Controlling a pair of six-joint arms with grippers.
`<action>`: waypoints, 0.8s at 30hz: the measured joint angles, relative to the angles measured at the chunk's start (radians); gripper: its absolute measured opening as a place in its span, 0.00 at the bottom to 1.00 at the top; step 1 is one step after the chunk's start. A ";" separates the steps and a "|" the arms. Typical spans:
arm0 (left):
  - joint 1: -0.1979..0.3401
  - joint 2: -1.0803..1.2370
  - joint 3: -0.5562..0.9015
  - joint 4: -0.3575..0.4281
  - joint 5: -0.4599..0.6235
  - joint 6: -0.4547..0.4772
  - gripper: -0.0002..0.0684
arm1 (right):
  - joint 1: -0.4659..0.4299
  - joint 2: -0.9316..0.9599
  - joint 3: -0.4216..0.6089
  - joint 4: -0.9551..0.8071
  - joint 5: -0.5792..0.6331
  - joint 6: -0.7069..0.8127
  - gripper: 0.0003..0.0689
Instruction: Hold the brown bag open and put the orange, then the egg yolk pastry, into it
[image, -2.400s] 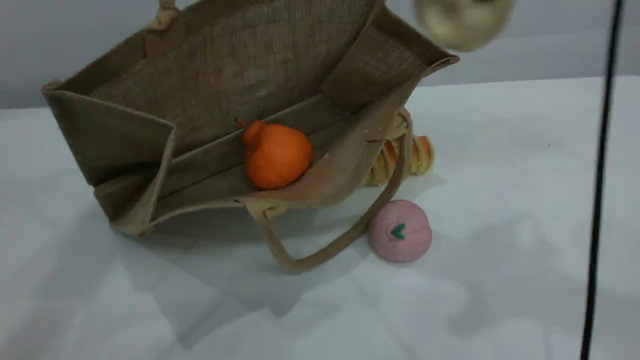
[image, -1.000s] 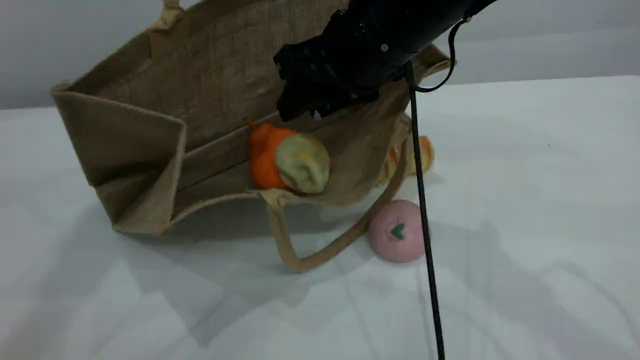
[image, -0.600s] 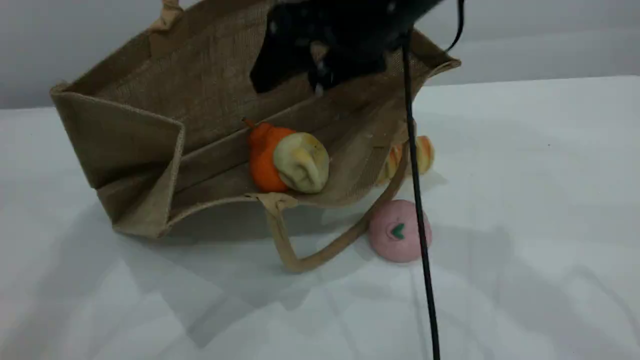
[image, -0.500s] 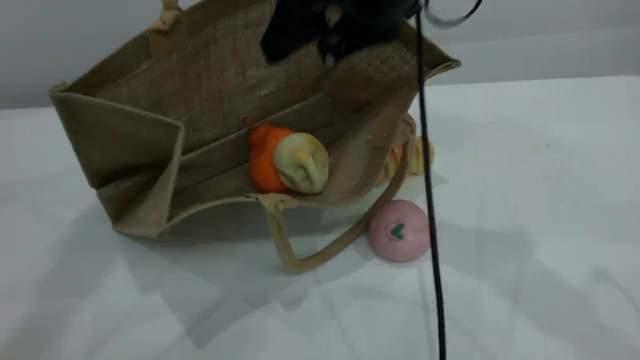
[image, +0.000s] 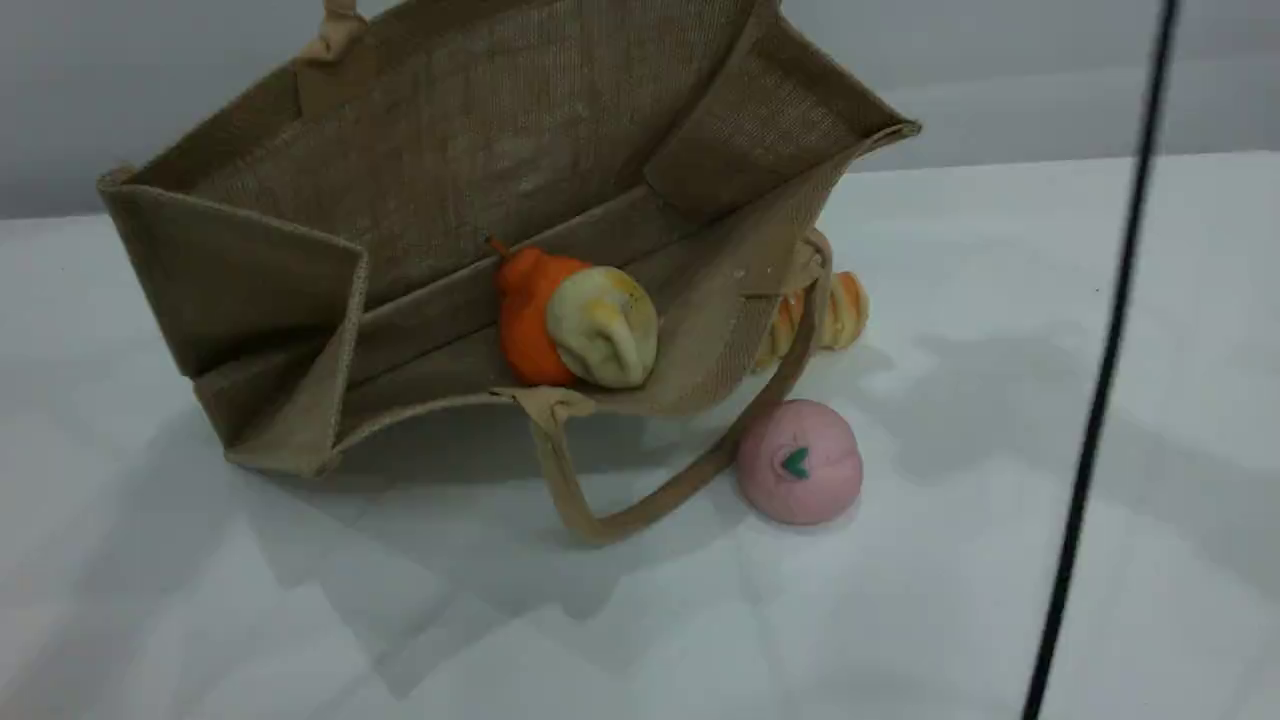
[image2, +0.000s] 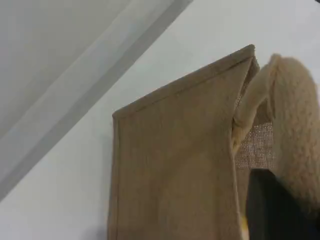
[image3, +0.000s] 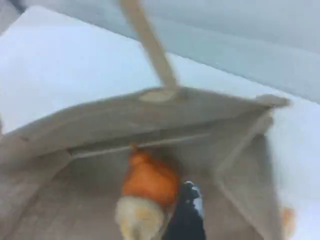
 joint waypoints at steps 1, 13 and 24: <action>0.000 0.000 0.000 -0.003 0.000 0.000 0.13 | -0.016 0.000 0.000 0.000 0.008 0.000 0.80; 0.000 0.000 0.000 -0.112 -0.005 0.000 0.69 | -0.096 -0.002 0.000 0.002 0.052 0.011 0.80; 0.000 -0.076 0.000 -0.033 0.001 -0.131 0.76 | -0.096 -0.104 -0.007 -0.086 0.103 0.038 0.80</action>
